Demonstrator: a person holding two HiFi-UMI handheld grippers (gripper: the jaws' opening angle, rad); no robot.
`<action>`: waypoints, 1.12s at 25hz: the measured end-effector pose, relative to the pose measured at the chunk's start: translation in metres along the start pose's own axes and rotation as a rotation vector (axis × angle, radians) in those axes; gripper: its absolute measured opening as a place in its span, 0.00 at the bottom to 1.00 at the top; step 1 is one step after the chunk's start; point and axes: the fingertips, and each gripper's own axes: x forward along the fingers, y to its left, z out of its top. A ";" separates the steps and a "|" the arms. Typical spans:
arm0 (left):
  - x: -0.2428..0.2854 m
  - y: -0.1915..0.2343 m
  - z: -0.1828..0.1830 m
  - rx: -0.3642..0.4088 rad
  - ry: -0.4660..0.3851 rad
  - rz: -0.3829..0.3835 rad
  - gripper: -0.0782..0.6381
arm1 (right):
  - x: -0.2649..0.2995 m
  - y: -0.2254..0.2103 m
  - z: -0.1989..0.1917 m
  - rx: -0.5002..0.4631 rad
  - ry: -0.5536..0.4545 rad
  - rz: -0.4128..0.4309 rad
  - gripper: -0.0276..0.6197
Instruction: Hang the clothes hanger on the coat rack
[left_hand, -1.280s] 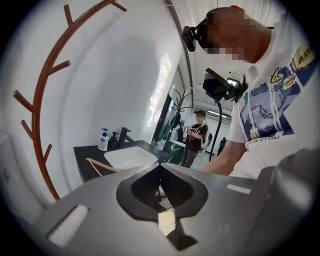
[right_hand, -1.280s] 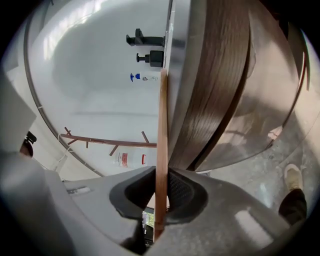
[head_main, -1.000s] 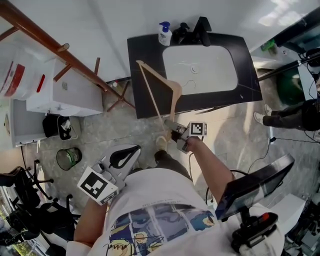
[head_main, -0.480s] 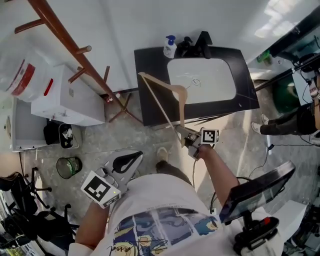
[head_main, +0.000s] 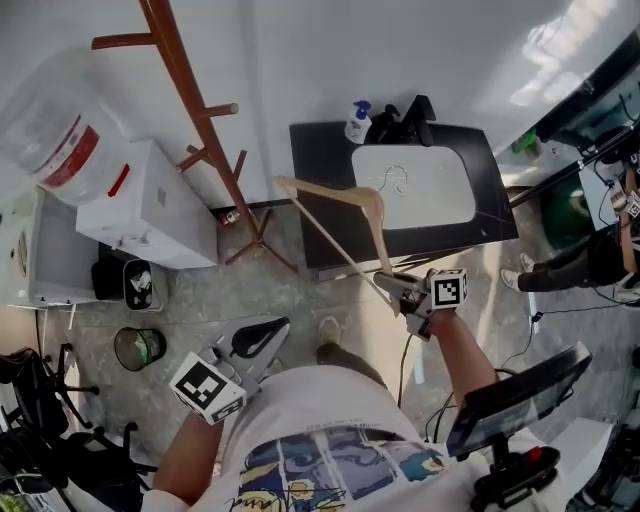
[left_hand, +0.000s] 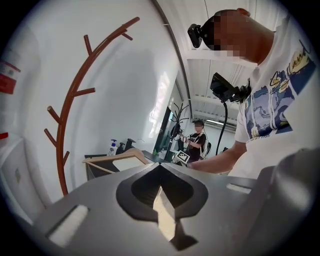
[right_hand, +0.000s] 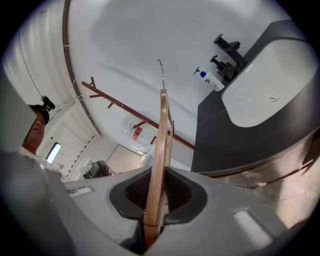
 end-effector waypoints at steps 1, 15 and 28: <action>-0.003 0.000 0.001 0.002 -0.007 -0.001 0.11 | 0.001 0.008 0.000 -0.011 0.013 0.004 0.10; -0.072 0.003 -0.004 0.002 -0.098 0.044 0.11 | 0.044 0.144 -0.011 -0.191 0.224 0.179 0.10; -0.128 0.016 -0.010 -0.004 -0.174 0.113 0.11 | 0.106 0.266 0.047 -0.328 0.220 0.371 0.10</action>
